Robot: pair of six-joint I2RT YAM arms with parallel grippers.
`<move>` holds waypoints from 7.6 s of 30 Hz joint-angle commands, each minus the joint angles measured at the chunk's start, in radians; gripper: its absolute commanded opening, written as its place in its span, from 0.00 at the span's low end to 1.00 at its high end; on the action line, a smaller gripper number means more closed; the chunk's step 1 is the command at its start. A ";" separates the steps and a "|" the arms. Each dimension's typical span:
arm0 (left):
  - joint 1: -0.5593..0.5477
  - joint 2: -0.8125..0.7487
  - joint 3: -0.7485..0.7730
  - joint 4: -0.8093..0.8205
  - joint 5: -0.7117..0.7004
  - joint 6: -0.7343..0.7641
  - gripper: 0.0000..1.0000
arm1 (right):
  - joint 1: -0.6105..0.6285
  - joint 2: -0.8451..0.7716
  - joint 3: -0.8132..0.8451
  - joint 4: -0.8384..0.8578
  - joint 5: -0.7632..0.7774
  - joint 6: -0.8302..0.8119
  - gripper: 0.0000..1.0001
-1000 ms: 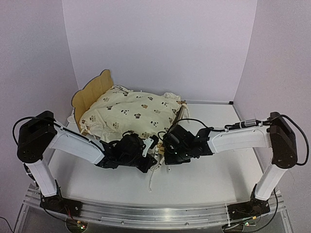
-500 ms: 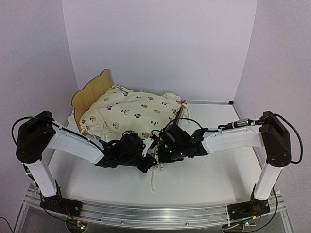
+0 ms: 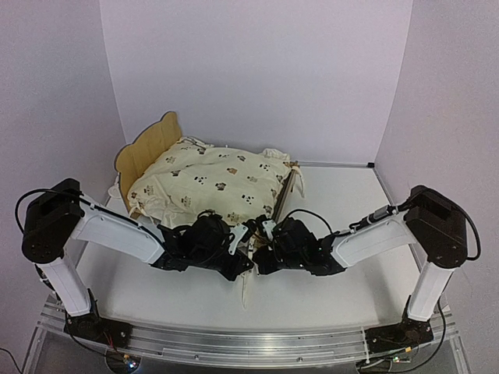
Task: Set up the pet bed
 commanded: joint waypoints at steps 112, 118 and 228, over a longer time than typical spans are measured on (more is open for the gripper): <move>0.079 -0.013 -0.028 0.076 -0.151 0.079 0.00 | -0.018 0.195 -0.092 0.696 -0.182 -0.222 0.00; 0.079 -0.039 -0.038 0.054 -0.174 0.055 0.00 | -0.018 0.163 -0.123 0.695 -0.149 -0.206 0.02; 0.107 0.024 -0.099 0.204 -0.146 0.032 0.46 | 0.141 0.049 0.031 -0.205 0.054 0.100 0.00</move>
